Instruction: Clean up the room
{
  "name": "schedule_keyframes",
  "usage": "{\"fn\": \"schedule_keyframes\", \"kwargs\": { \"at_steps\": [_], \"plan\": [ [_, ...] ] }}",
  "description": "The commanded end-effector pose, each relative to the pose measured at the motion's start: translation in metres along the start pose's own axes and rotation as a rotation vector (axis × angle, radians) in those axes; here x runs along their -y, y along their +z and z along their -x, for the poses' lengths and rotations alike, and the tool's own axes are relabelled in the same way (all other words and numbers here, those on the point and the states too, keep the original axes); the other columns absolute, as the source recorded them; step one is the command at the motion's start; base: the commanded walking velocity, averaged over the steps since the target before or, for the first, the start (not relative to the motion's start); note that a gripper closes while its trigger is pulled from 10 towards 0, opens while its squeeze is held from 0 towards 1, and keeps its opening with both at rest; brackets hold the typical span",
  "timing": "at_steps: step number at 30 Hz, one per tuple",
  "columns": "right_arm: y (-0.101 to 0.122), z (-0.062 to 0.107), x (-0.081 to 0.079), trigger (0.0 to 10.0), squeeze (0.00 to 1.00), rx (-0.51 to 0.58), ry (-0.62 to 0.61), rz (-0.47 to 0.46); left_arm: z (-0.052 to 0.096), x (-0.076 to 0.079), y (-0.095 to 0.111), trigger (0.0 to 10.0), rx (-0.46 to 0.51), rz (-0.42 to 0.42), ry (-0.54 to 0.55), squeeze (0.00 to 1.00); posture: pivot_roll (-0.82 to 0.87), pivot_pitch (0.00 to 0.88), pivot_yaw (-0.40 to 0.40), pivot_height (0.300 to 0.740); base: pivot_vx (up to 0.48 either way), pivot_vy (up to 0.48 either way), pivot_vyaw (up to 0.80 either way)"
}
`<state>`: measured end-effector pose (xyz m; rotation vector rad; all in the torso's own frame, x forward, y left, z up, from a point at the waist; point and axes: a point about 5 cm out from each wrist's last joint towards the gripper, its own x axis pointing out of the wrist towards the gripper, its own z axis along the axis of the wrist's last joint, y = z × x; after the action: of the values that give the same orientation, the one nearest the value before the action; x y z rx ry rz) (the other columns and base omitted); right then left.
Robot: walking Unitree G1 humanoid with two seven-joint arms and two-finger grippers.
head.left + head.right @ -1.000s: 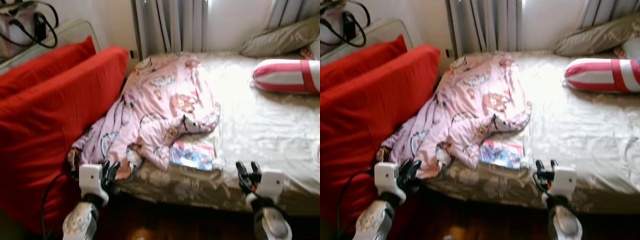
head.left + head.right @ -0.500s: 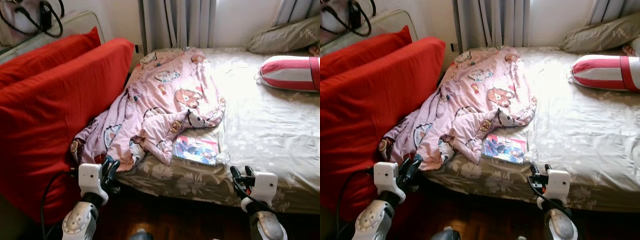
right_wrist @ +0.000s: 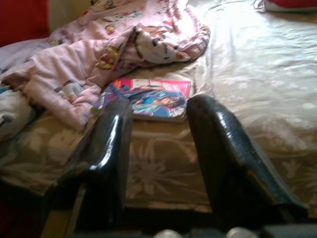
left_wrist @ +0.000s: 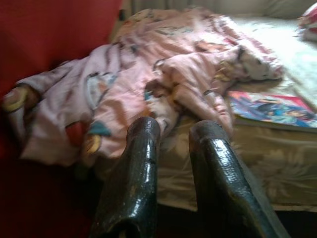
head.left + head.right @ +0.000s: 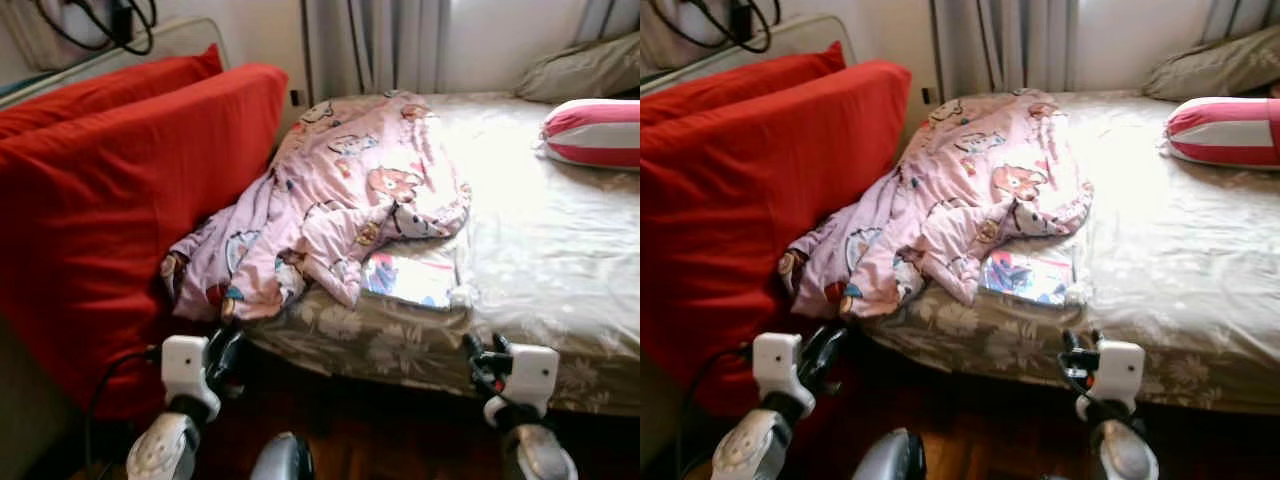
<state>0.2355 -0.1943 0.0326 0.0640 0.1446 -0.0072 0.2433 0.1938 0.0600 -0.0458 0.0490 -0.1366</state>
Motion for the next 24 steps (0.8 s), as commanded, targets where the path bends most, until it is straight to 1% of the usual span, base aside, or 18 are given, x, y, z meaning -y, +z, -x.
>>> {"fn": "schedule_keyframes", "kwargs": {
  "at_steps": [1, 5, 9, 14, 18, 20, 24],
  "plan": [
    [0.0029, -0.0005, 0.0023, 10.0, 0.00, 0.011, -0.005, 0.001, -0.0034, 0.0013, 0.0054, 10.0, 0.020, 0.002, -0.010, 0.00, -0.07, 0.000, 0.094, 0.632, 0.000, 0.000, 0.00],
    [0.0027, -0.0005, 0.0017, 10.0, 0.00, 0.011, -0.002, 0.001, -0.0033, 0.0018, 0.0055, 10.0, 0.019, 0.004, -0.013, 0.00, -0.07, 0.000, 0.093, 0.632, 0.000, 0.000, 0.00],
    [0.0018, -0.0009, 0.0012, 10.0, 0.00, 0.008, 0.002, -0.002, -0.0034, 0.0027, 0.0054, 10.0, 0.020, 0.010, -0.019, 0.00, -0.07, 0.000, 0.094, 0.632, 0.275, 0.000, 0.00],
    [0.0014, -0.0007, -0.0007, 10.0, 0.00, 0.006, 0.020, 0.023, -0.0037, 0.0034, 0.0058, 10.0, 0.022, 0.013, -0.022, 0.00, -0.07, 0.000, 0.094, 0.632, 0.290, 0.000, 0.00],
    [0.0020, -0.0004, -0.0026, 10.0, 0.00, 0.016, 0.036, 0.020, -0.0038, 0.0038, 0.0058, 10.0, 0.023, 0.014, -0.025, 0.00, -0.07, 0.000, 0.094, 0.632, 0.299, 0.000, 0.80],
    [0.0018, -0.0005, -0.0026, 10.0, 0.00, 0.015, 0.036, 0.018, -0.0039, 0.0040, 0.0059, 10.0, 0.024, 0.015, -0.026, 0.00, -0.07, 0.000, 0.093, 0.632, 0.307, 0.000, 0.46],
    [0.0014, -0.0008, -0.0022, 10.0, 0.00, 0.014, 0.029, -0.002, -0.0039, 0.0046, 0.0059, 10.0, 0.025, 0.016, -0.029, 0.00, -0.07, 0.000, 0.093, 0.632, 0.317, 0.000, 0.00]
  ]
}}
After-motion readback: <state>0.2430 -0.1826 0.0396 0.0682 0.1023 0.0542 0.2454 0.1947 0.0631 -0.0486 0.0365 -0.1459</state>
